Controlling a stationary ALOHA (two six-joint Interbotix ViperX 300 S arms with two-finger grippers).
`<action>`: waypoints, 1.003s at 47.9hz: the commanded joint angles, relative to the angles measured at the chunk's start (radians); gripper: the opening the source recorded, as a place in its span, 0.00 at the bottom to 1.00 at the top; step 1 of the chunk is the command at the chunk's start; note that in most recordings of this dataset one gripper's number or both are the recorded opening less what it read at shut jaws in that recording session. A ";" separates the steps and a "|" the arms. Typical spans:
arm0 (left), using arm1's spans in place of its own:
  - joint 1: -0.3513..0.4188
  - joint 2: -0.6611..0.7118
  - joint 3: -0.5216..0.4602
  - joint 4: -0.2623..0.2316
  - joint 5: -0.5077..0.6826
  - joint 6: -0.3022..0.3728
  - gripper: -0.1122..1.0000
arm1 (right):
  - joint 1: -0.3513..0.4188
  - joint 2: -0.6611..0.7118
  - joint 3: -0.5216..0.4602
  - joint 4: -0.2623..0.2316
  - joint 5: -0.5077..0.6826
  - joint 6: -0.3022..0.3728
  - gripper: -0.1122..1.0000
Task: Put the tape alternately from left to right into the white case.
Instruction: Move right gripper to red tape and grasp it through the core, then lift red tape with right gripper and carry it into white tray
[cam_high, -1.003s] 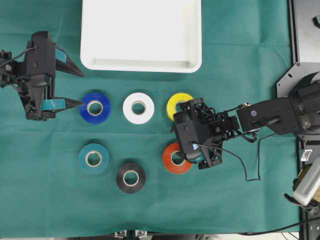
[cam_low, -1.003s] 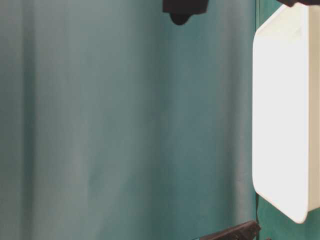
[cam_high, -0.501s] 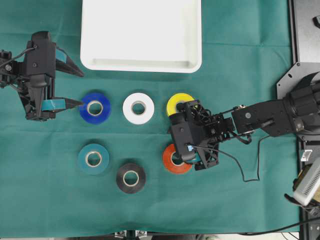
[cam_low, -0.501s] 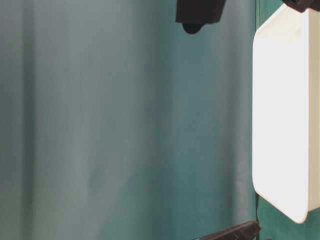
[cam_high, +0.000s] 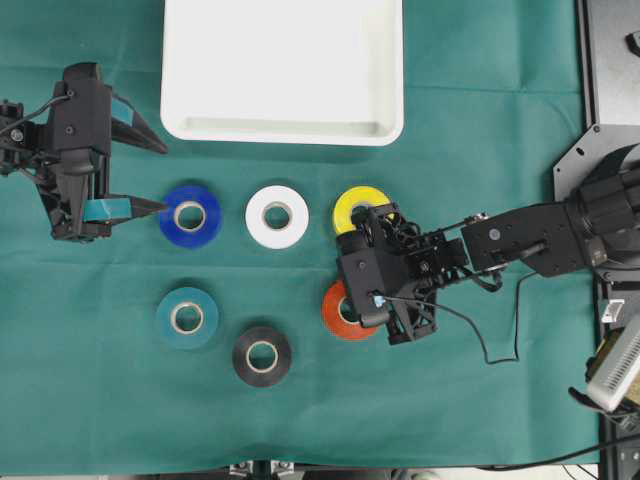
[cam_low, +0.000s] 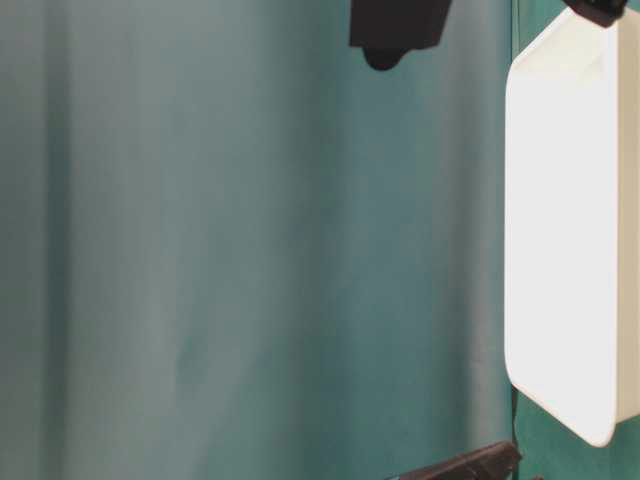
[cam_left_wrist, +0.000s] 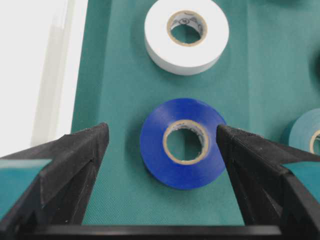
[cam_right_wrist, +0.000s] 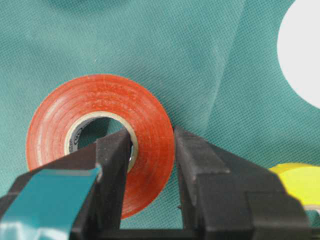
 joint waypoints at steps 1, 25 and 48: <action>0.000 -0.008 -0.015 -0.002 -0.005 0.002 0.58 | -0.002 -0.026 -0.028 -0.002 -0.003 0.000 0.33; 0.000 -0.008 -0.017 -0.002 -0.005 0.002 0.58 | -0.002 -0.204 -0.066 -0.002 0.104 0.002 0.33; 0.002 -0.008 -0.017 -0.002 -0.005 0.002 0.58 | -0.008 -0.290 -0.066 -0.002 0.132 0.000 0.33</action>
